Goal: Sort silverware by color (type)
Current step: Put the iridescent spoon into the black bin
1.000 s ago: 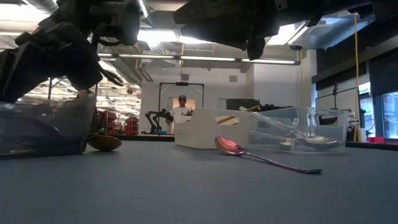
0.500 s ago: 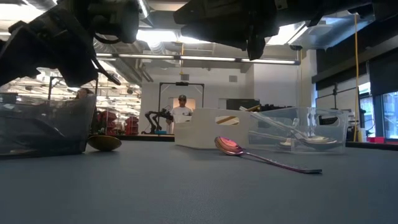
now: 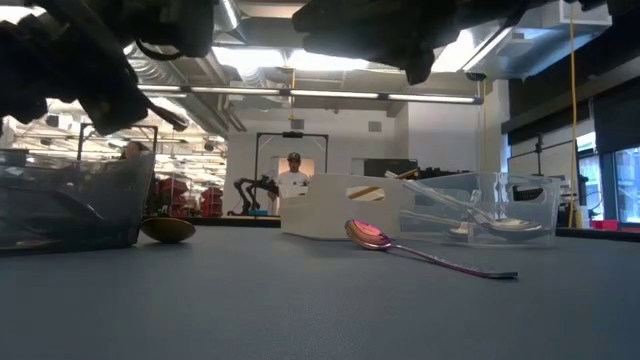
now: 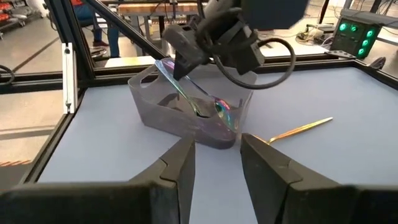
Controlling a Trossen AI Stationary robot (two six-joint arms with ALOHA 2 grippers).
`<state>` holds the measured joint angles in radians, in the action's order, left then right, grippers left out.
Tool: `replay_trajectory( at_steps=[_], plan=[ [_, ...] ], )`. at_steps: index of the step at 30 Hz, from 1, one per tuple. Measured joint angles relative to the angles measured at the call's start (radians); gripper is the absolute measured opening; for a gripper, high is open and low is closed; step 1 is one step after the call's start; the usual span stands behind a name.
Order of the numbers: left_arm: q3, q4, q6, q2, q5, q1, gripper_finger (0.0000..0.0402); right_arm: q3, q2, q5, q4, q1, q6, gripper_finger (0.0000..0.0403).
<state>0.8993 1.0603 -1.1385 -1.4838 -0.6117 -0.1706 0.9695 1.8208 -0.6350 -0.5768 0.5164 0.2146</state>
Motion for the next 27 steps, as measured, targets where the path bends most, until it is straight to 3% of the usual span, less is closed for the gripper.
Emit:
replay_trajectory(
  at_steps=[5, 11, 22, 27],
  plan=[
    [0.000, 0.001, -0.013, 0.046, 0.048, -0.031, 0.0105, 0.000, -0.056, 0.009, 0.092, 0.000, 0.010, 0.0120],
    [0.000, -0.005, -0.104, 0.147, 0.176, -0.066, 0.0105, 0.000, -0.121, 0.018, 0.258, 0.000, 0.072, 0.0120],
    [0.000, -0.133, -0.163, 0.272, 0.566, -0.144, 0.0105, 0.000, -0.223, 0.018, 0.571, 0.000, 0.229, 0.0120],
    [0.000, -0.211, -0.160, 0.274, 0.663, -0.157, 0.0105, 0.000, -0.230, 0.018, 0.667, 0.000, 0.311, 0.0120]
  ],
)
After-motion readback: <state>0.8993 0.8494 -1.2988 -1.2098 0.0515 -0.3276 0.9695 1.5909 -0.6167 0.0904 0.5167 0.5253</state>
